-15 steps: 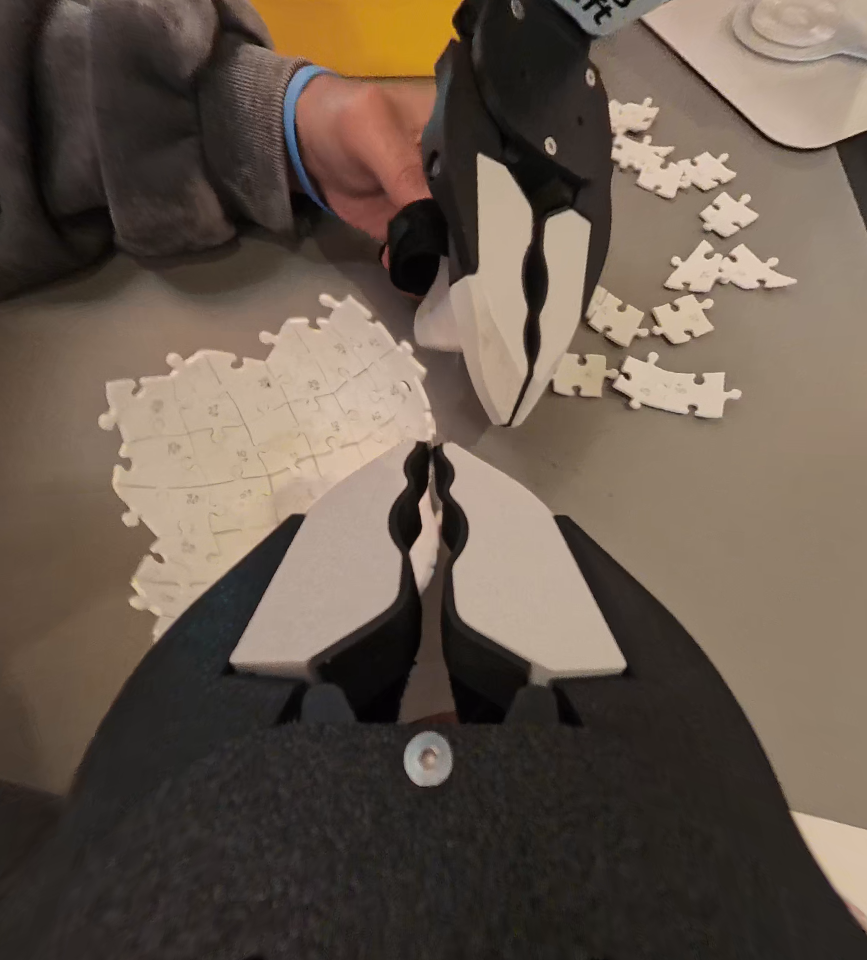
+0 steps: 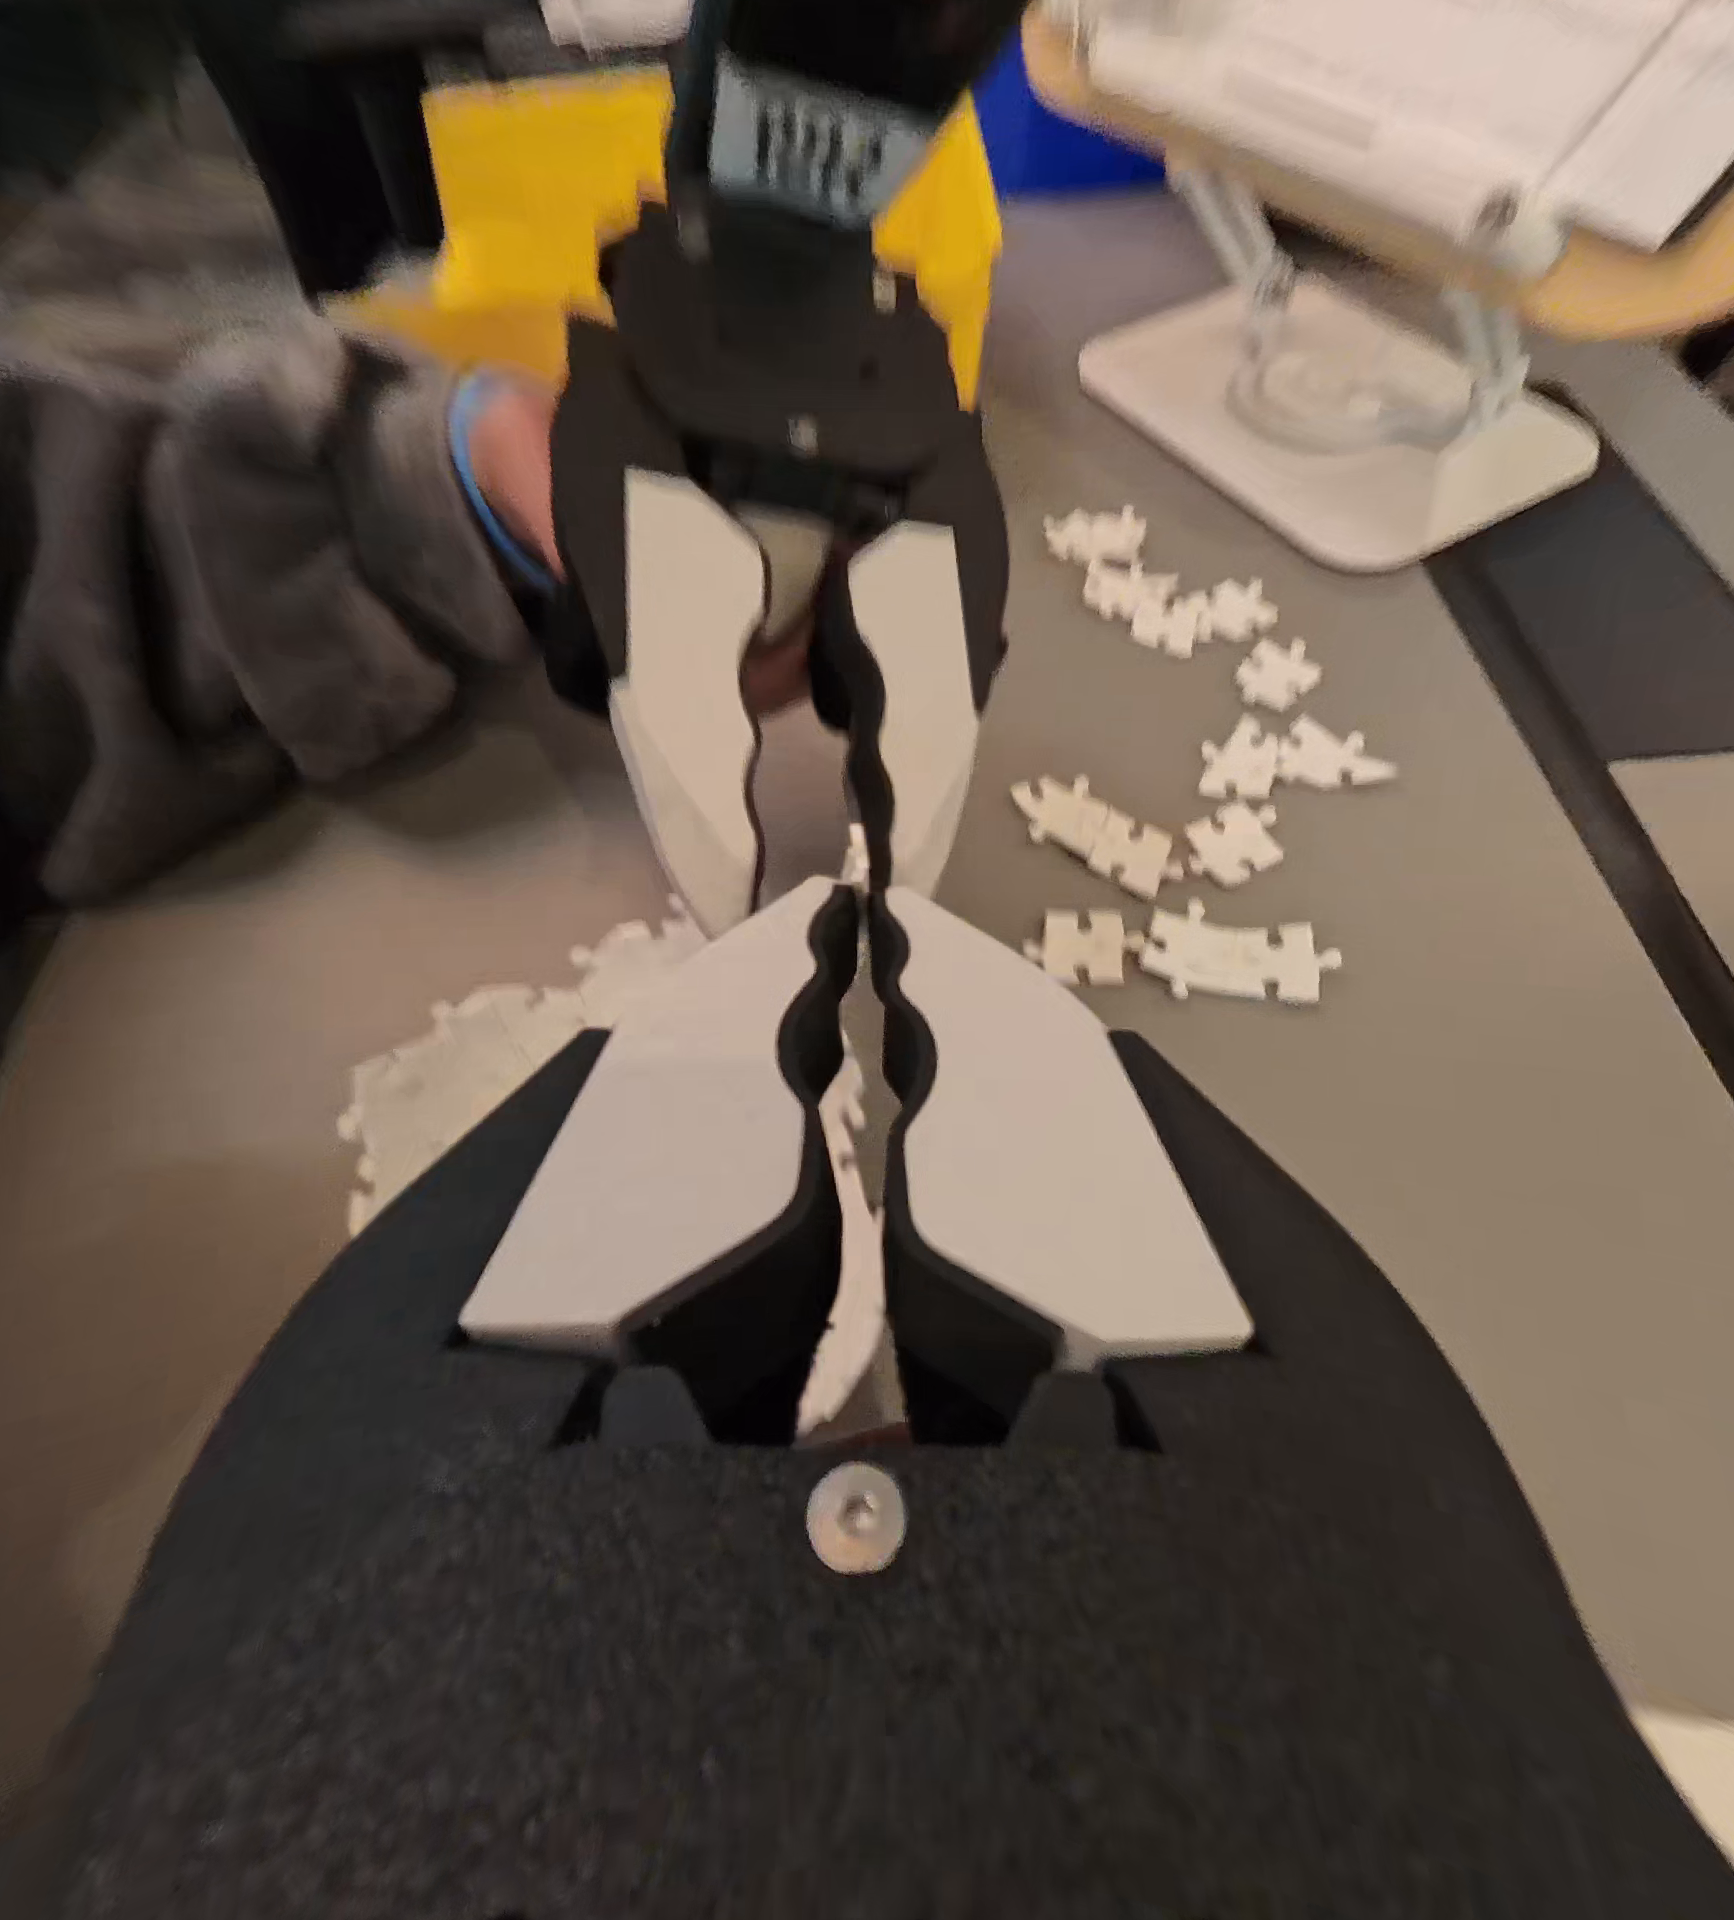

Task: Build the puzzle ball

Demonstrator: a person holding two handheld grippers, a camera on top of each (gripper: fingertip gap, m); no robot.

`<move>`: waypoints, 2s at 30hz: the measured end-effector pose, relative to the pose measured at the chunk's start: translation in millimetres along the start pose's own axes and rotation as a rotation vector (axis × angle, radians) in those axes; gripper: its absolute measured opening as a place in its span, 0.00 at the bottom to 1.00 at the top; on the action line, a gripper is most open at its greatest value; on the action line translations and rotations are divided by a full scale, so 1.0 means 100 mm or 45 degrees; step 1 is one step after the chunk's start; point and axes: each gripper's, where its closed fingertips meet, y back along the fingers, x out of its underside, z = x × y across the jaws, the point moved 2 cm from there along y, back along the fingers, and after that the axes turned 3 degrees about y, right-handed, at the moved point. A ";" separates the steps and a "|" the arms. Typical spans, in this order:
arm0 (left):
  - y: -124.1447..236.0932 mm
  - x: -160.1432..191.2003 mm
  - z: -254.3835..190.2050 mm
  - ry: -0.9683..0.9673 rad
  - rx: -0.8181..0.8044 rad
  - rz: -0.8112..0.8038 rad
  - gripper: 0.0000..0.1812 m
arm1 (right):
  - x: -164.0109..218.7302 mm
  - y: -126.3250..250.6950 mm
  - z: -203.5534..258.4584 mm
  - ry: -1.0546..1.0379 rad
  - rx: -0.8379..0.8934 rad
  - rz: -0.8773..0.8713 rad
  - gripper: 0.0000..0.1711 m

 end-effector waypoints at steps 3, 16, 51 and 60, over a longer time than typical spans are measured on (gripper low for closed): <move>-0.03 -0.06 -0.05 -0.070 -0.032 -0.036 0.15 | -0.14 0.03 0.01 -0.043 -0.031 -0.109 0.01; 0.04 -0.10 0.30 0.042 -0.321 -0.042 0.01 | -0.32 0.15 -0.15 0.528 0.138 0.652 0.11; -0.19 0.46 0.70 0.475 -0.151 0.101 0.00 | 0.60 -0.07 -0.01 0.415 -0.214 0.976 0.01; -0.40 0.58 0.58 0.401 -0.118 0.229 0.00 | 0.62 -0.16 -0.03 0.413 -0.175 1.056 0.01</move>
